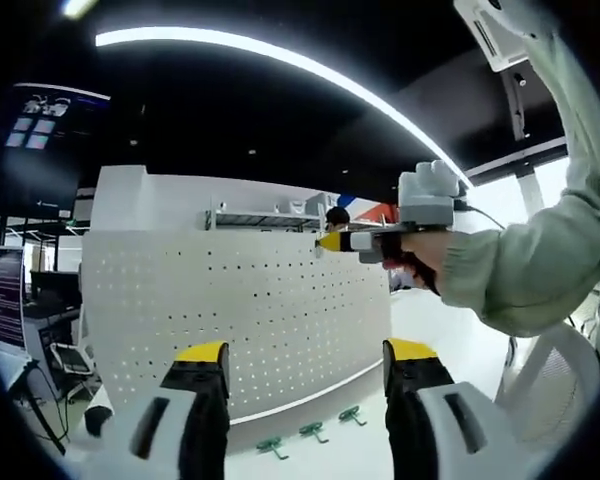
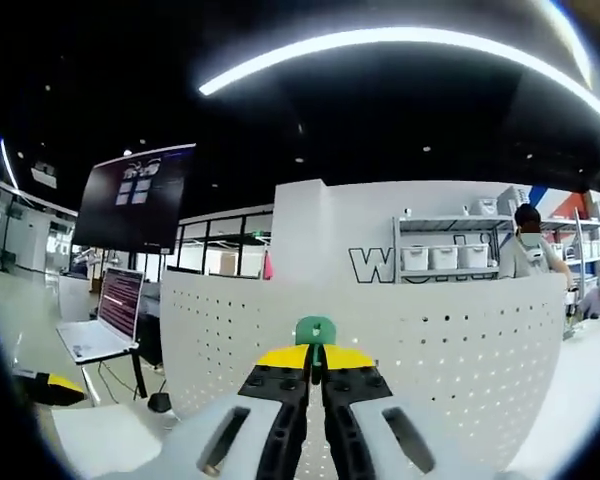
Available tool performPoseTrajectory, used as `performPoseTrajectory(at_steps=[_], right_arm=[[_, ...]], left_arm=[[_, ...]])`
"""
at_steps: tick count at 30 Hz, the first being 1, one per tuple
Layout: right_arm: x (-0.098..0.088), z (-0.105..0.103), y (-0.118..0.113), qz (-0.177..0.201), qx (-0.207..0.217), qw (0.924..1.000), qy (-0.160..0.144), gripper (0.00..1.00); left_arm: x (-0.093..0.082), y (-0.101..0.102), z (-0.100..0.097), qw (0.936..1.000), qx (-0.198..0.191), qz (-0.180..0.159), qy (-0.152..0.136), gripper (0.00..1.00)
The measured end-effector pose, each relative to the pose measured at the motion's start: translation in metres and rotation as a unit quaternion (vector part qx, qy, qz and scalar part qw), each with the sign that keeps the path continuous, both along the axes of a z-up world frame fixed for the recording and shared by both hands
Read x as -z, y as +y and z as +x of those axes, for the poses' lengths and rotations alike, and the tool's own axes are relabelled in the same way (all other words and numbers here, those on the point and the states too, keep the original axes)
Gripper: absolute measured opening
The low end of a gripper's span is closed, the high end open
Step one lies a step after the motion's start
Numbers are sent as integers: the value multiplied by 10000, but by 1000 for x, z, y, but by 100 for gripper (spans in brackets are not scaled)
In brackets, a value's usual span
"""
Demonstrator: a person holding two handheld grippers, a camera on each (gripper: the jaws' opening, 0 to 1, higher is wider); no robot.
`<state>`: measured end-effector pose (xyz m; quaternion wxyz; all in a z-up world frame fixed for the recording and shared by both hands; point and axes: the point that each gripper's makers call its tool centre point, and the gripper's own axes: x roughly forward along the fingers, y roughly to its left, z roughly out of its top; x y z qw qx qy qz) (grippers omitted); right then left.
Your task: Insert the hook assembly into the mounting plate slot until the hook locks in place.
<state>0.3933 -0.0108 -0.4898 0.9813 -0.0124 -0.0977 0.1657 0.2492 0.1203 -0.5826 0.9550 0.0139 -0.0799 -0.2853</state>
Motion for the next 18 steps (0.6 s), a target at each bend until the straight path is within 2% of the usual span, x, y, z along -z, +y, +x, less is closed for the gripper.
performPoseTrajectory(at_steps=[18], right_arm=[[3,43,10,-233,452,9987,6,1]], left_arm=[[-1,3,0,9999,39,-147,37,63]])
